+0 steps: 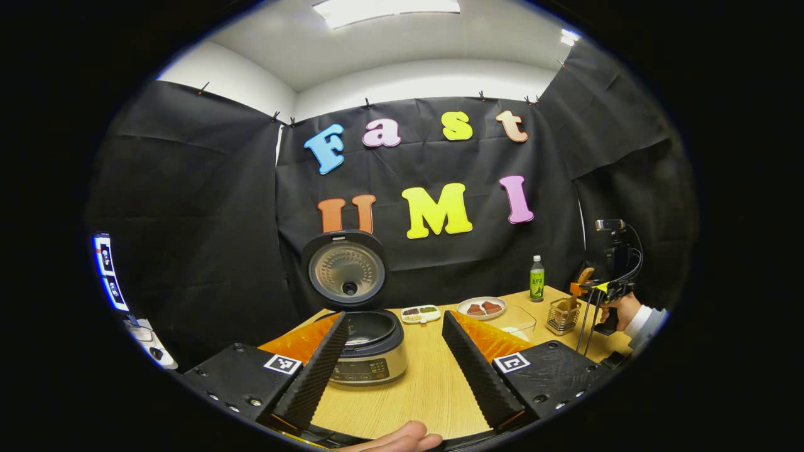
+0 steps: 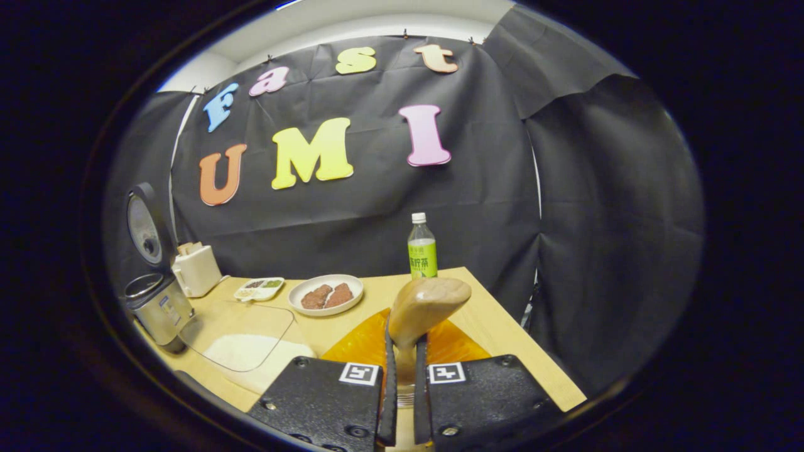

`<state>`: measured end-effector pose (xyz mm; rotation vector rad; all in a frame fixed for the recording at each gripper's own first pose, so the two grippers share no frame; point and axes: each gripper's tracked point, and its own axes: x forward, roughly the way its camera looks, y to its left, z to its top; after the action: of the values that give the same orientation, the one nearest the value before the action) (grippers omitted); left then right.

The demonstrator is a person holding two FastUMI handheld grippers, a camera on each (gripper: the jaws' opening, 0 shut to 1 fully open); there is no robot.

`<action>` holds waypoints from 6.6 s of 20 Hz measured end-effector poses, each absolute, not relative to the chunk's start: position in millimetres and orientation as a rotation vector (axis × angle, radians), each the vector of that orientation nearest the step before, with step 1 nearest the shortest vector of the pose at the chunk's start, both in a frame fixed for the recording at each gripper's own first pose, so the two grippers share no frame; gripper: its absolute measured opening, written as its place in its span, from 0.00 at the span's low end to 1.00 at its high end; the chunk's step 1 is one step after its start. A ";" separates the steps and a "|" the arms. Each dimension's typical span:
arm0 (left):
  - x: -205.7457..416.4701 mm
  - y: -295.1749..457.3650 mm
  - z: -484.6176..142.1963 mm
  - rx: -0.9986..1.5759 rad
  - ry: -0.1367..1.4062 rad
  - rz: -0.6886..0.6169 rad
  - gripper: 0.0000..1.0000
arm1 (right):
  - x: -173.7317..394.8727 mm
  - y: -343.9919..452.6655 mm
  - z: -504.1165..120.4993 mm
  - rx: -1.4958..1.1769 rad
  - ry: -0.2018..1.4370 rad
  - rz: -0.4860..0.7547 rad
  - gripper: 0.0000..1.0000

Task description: Close the left gripper, press the button to open the rice cooker; take a wooden spoon from the chopstick holder with the right hand, scoop a spoonful of rice and pour it into the rice cooker, then put the wooden spoon back into the chopstick holder.

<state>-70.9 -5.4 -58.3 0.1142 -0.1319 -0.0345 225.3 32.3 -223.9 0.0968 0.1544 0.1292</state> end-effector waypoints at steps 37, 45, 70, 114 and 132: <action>-101.3 60.5 -45.2 0.054 -0.137 0.021 0.96 | 245.7 241.3 -210.4 -0.179 0.171 0.241 0.15; -97.8 63.5 -48.4 0.037 -0.130 0.016 0.96 | 243.2 270.0 -231.6 -0.107 0.223 0.290 0.15; -93.6 70.2 -57.1 0.073 -0.099 0.044 0.96 | 235.7 271.4 -251.9 0.886 0.515 0.441 0.13; -122.9 124.7 -53.1 0.082 -0.113 0.136 0.96 | 135.0 432.6 -82.9 1.339 0.439 0.600 0.13; -111.6 126.4 -71.9 0.083 -0.088 0.121 0.96 | 125.4 484.7 -44.2 0.797 0.209 0.638 0.13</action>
<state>-111.6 126.4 -71.9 0.0832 -0.0882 0.1212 125.4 484.7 -44.2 0.7972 0.2092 0.6376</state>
